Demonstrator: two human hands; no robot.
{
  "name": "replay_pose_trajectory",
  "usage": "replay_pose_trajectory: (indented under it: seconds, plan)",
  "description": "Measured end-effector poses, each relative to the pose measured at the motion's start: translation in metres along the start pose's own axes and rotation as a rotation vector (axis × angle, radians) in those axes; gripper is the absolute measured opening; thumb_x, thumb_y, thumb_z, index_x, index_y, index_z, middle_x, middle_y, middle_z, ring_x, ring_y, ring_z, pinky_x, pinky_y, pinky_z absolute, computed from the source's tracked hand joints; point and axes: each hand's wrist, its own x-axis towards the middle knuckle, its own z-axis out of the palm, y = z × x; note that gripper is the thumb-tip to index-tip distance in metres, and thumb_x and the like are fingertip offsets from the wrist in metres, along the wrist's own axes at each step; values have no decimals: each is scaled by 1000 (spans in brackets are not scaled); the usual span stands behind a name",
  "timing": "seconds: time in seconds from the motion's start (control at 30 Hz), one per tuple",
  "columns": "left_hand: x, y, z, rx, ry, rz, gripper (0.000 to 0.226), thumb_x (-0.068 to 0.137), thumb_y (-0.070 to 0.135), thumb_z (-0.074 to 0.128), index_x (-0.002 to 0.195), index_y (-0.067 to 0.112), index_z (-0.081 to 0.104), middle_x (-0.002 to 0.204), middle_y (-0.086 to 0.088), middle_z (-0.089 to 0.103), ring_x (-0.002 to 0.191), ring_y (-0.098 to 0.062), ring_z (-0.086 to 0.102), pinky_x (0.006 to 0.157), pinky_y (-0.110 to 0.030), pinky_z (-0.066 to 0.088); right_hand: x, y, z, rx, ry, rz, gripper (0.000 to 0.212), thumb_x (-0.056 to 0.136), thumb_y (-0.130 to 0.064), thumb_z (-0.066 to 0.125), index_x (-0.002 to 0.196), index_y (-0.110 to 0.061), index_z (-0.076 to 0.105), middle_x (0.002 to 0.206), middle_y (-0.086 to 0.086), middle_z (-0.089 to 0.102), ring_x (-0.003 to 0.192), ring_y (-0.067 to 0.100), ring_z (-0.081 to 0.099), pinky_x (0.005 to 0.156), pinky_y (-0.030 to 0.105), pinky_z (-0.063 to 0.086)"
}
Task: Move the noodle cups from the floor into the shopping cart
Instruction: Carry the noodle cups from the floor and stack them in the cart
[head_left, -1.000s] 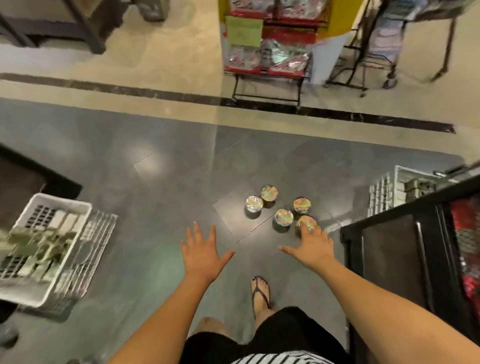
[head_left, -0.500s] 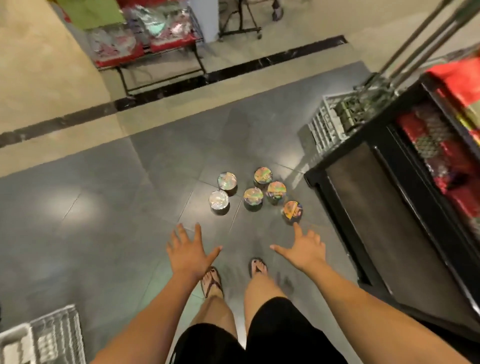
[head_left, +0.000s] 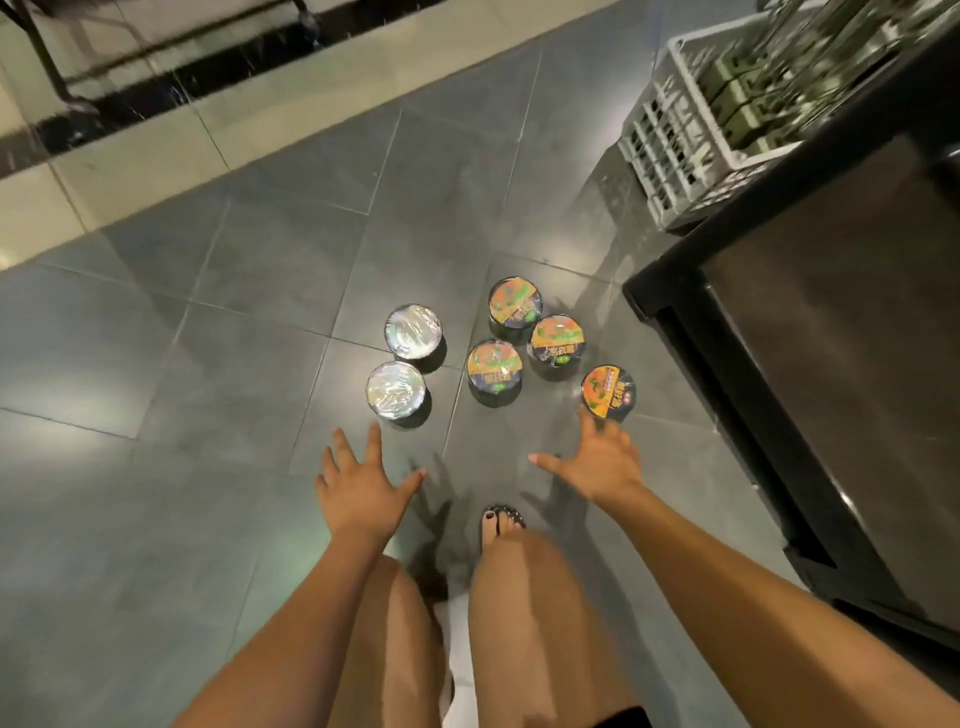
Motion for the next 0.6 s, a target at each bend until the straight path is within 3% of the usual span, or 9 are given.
replay_pose_trajectory:
  seconds: [0.17,0.3,0.43,0.53,0.6]
  plan:
    - [120,1,88,9,74,14,101,77,78,50,154,35,1,161,-17,-5,146,-40,7,115,-50,20,131,-23,64,26,59,-88,114,70,-81,56,154,-26,4,157,18,17,145,37,15,116,49,17]
    - [191,3,140,-26,156,26,103,73,80,53,154,39,3,161,-17,-8,146,-40,7,115,-50,19,215,-42,110,58,153,-157,120,64,-84,58,154,-27,3,153,20,19,140,39,22,113,47,22]
    - [234,7,170,-105,245,27,104,69,82,56,152,40,11,160,-17,-9,145,-42,5,114,-53,19,272,-63,141,98,218,-138,126,62,-85,59,153,-28,-6,156,22,7,142,41,15,114,49,21]
    - [247,12,179,-168,335,23,99,67,74,66,150,38,25,157,-20,7,138,-45,18,109,-54,26,291,-78,151,129,281,-158,124,63,-84,59,151,-32,-12,151,23,12,140,41,17,113,49,22]
    - [246,14,177,-211,378,25,95,65,68,71,146,34,35,150,-19,19,127,-44,29,102,-52,34,292,-83,153,165,327,-198,119,64,-78,63,152,-36,-5,144,21,19,137,40,21,111,48,25]
